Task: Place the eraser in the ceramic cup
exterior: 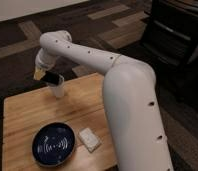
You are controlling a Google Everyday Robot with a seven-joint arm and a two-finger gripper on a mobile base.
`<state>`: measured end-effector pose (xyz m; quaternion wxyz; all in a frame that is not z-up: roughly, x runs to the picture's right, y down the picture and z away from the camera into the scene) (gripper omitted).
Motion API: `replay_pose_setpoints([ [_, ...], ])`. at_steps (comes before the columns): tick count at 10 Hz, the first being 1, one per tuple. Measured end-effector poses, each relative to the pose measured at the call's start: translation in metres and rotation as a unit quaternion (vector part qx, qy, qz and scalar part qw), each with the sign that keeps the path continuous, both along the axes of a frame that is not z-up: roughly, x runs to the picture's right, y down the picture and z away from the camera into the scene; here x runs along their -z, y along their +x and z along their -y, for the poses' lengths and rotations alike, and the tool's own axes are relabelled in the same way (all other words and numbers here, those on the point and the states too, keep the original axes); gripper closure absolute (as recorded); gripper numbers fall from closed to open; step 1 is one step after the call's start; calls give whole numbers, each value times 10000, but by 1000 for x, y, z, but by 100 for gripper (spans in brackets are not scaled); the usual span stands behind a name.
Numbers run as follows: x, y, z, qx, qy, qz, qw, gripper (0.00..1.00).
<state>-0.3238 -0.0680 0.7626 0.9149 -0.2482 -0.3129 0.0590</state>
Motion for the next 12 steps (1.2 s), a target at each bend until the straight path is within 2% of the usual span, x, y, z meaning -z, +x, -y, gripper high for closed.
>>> replay_pose_setpoints([
  [2, -4, 4, 0, -38, -32, -28, 10000, 100],
  [3, -4, 4, 0, -45, -34, -31, 10000, 96],
  [5, -4, 3, 0, -41, -34, -24, 10000, 73],
  [6, -4, 3, 0, -43, -36, -27, 10000, 55],
  [7, -4, 3, 0, -44, -36, -27, 10000, 44],
  [8, -4, 3, 0, -42, -38, -26, 10000, 28],
  [9, -4, 3, 0, -45, -40, -28, 10000, 21],
  [12, -5, 3, -1, -43, -46, -30, 10000, 20],
])
